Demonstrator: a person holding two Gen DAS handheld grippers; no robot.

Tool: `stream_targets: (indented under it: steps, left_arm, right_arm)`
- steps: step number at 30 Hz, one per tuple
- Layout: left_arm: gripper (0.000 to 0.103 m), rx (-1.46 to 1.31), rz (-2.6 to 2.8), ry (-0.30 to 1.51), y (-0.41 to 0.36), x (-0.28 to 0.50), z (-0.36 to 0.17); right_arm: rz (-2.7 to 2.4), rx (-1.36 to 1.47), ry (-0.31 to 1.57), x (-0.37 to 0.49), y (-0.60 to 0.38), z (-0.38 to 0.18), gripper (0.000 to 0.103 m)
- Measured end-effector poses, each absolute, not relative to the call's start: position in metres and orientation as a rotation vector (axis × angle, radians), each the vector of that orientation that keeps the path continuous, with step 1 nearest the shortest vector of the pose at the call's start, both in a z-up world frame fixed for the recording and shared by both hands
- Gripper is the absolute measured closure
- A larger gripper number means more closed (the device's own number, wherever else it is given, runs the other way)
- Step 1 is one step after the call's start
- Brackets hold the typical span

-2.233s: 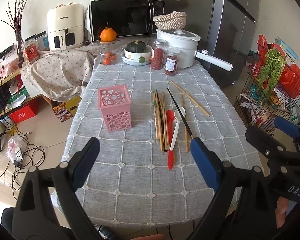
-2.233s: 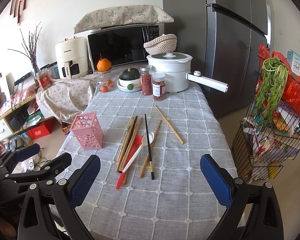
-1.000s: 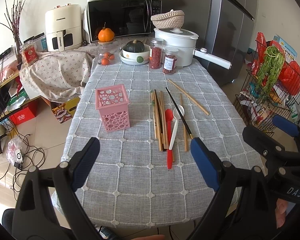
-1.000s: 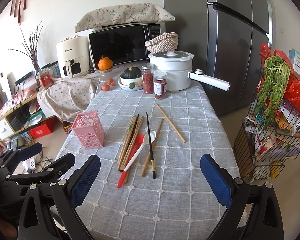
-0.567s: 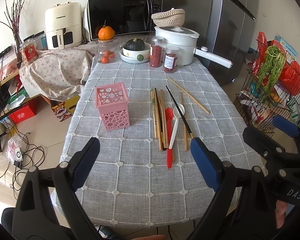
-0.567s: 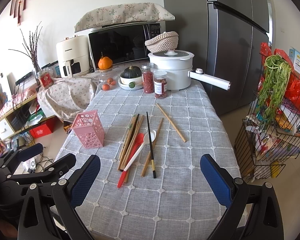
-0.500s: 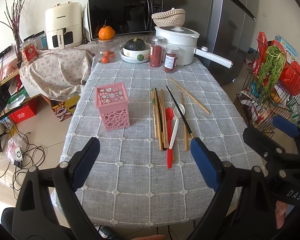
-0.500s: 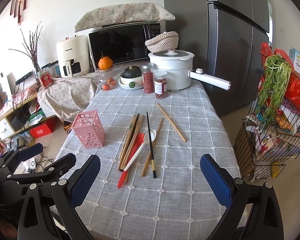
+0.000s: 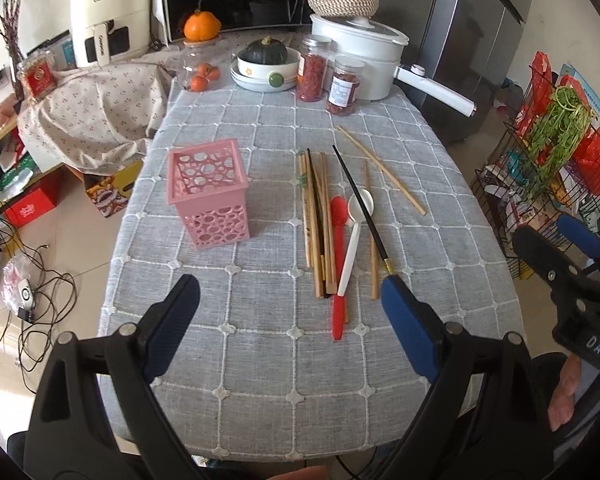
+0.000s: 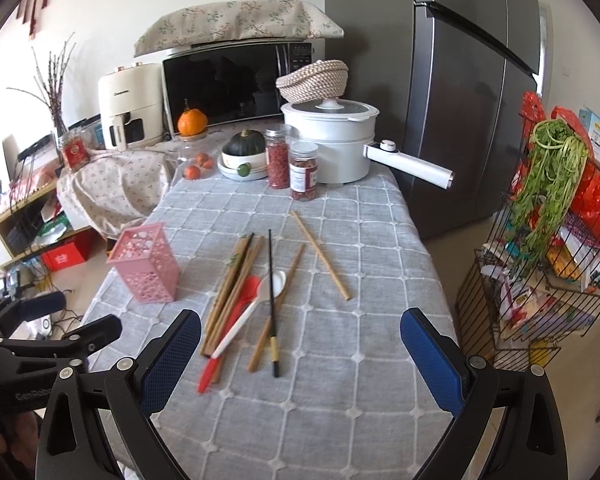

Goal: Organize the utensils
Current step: 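Lower the left gripper onto the wooden chopsticks and close on one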

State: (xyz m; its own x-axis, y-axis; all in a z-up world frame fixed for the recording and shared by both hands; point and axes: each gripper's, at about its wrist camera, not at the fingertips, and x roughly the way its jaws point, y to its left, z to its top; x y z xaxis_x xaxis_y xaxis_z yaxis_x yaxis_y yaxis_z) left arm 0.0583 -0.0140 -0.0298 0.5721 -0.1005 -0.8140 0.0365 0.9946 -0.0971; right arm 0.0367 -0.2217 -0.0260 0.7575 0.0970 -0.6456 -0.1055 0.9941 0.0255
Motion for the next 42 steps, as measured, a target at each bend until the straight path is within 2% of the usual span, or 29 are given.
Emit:
stream_targets:
  steps: [6, 9, 14, 15, 16, 18, 23, 27, 29, 41, 42]
  left_arm:
    - [0.011, -0.160, -0.148, 1.073, -0.028, 0.108, -0.038]
    - [0.015, -0.155, -0.173, 1.115, -0.047, 0.133, -0.046]
    - [0.047, -0.148, -0.148, 1.206, -0.064, 0.172, -0.075]
    - [0.059, -0.149, -0.139, 1.214, -0.065, 0.181, -0.082]
    - [0.064, -0.152, -0.125, 1.217, -0.065, 0.187, -0.088]
    - [0.065, -0.130, -0.087, 1.220, -0.066, 0.199, -0.100]
    - [0.070, -0.046, -0.024, 1.223, -0.072, 0.217, -0.120]
    - [0.084, -0.025, -0.031, 1.253, -0.073, 0.230, -0.134]
    - [0.088, -0.022, -0.048, 1.241, -0.073, 0.235, -0.135]
    - [0.091, 0.030, -0.076, 1.287, -0.087, 0.246, -0.139]
    - [0.102, 0.014, -0.078, 1.275, -0.086, 0.244, -0.137]
  right_arm:
    - [0.113, 0.046, 0.792, 0.103, -0.264, -0.025, 0.002]
    - [0.148, 0.115, 0.891, 0.148, -0.281, -0.037, 0.002]
    - [0.158, 0.207, 1.008, 0.203, -0.295, -0.072, 0.006]
    - [0.137, 0.212, 1.026, 0.207, -0.297, -0.080, 0.009]
    - [0.130, 0.224, 1.053, 0.209, -0.298, -0.089, 0.010]
    - [0.158, 0.267, 1.102, 0.210, -0.299, -0.102, 0.016]
    - [0.198, 0.251, 1.098, 0.201, -0.284, -0.100, 0.017]
    - [0.209, 0.238, 1.091, 0.198, -0.280, -0.098, 0.017]
    - [0.198, 0.236, 1.098, 0.198, -0.281, -0.100, 0.017]
    - [0.202, 0.244, 1.080, 0.193, -0.288, -0.095, 0.017]
    - [0.204, 0.242, 1.080, 0.194, -0.288, -0.095, 0.017]
